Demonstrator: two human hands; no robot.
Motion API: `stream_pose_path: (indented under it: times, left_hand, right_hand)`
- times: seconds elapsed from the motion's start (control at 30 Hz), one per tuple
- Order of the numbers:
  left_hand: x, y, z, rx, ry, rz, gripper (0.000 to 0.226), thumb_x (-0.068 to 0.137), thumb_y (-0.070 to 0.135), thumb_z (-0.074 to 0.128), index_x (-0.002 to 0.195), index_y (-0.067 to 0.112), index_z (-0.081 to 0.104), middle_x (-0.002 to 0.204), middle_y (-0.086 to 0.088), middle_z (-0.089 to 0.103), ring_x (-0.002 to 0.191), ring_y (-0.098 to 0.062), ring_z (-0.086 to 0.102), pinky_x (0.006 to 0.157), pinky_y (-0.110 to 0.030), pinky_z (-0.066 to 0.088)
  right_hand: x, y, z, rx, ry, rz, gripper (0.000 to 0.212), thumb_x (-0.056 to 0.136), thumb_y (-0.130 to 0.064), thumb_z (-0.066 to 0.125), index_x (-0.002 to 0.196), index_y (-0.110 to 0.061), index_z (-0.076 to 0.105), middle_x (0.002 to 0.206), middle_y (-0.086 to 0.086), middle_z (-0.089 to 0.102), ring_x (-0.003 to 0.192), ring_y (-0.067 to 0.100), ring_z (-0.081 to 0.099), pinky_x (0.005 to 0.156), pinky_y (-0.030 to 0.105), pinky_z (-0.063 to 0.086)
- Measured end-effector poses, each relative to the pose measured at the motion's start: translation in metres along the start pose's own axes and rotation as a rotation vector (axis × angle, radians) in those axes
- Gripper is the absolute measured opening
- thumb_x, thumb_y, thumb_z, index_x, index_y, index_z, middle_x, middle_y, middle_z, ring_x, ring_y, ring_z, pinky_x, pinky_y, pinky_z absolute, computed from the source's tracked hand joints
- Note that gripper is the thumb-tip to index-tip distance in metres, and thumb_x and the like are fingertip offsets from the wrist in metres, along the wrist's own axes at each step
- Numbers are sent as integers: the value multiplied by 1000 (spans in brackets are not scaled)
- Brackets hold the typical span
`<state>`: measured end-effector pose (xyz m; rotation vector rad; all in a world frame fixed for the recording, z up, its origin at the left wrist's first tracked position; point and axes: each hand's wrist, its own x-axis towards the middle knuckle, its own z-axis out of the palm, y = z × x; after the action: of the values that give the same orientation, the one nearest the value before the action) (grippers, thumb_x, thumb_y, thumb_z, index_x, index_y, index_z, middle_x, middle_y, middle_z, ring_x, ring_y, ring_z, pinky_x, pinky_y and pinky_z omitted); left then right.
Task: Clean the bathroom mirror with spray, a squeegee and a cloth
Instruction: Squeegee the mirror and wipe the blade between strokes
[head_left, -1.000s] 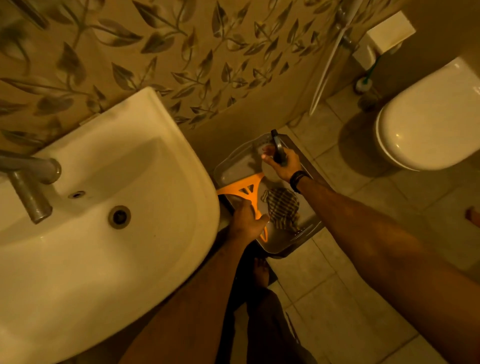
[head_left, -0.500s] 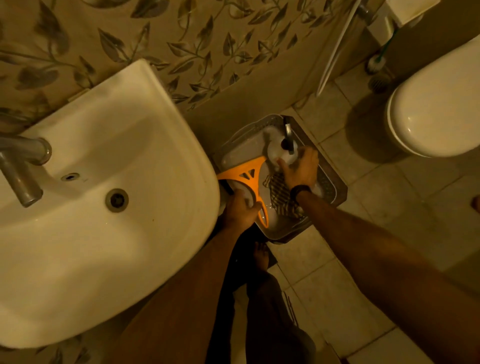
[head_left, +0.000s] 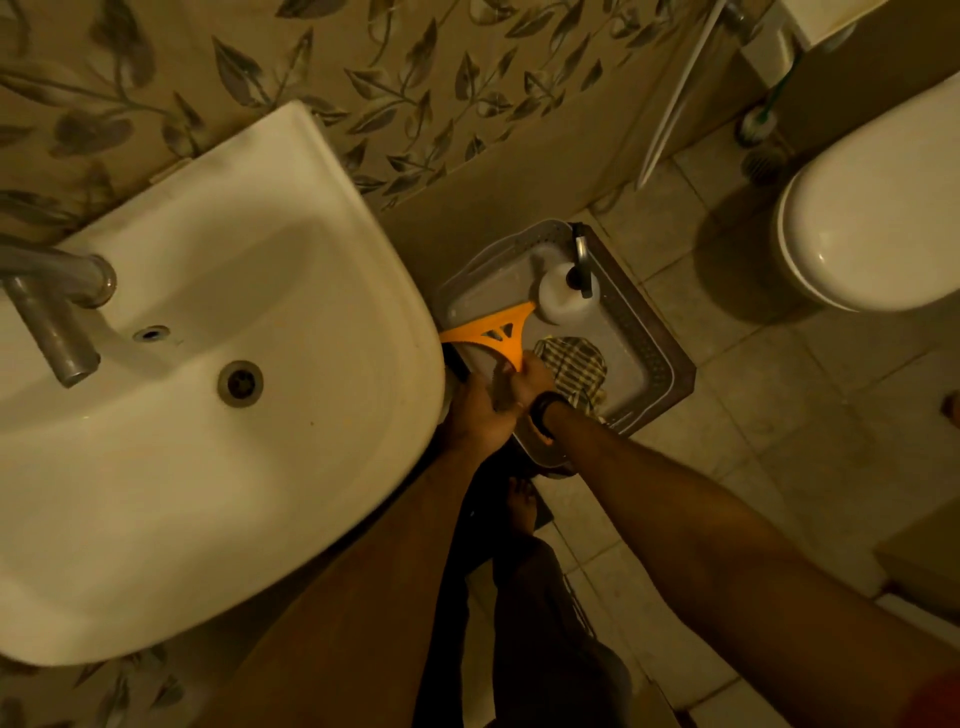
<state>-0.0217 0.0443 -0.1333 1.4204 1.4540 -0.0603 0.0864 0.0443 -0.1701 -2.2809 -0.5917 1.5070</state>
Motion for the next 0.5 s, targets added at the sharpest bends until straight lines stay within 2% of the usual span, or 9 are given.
stream_pose_path:
  times: [0.07, 0.17, 0.3, 0.4, 0.5]
  left_hand:
    - [-9, 14, -5, 8, -23, 6, 47, 87, 16, 73, 131, 9, 57, 131, -14, 63, 124, -32, 59, 92, -31, 44]
    - [-27, 40, -20, 39, -29, 34, 47, 89, 14, 72, 132, 1, 56, 131, -20, 61, 123, -36, 58, 99, -38, 46]
    - [-46, 76, -46, 89, -103, 79, 56, 87, 16, 70, 138, 10, 48, 135, -13, 59, 127, -30, 55, 99, -33, 43]
    - [-68, 97, -70, 128, -80, 110, 60, 85, 21, 72, 138, 11, 46, 134, -13, 58, 125, -31, 56, 99, -37, 46]
    - [-82, 110, -91, 135, -49, 135, 71, 83, 27, 77, 143, 10, 43, 139, -13, 56, 128, -31, 54, 101, -37, 46]
  right_hand:
    - [-12, -9, -10, 57, -19, -11, 32, 102, -18, 43, 128, -5, 55, 127, 17, 59, 117, 34, 55, 93, 38, 43]
    - [-40, -27, -29, 88, -47, -87, 27, 100, -15, 47, 123, -6, 59, 123, 16, 62, 113, 32, 57, 96, 39, 46]
    - [-76, -61, -52, 138, -49, -213, 19, 96, -10, 50, 109, -7, 63, 104, 14, 66, 100, 30, 61, 96, 49, 50]
    - [-108, -90, -67, 25, 61, -280, 21, 96, -14, 49, 112, -10, 62, 105, 14, 67, 101, 32, 62, 84, 41, 51]
    - [-129, -111, -80, -208, 259, -317, 24, 99, -24, 47, 115, -9, 58, 111, 16, 65, 104, 37, 60, 80, 38, 45]
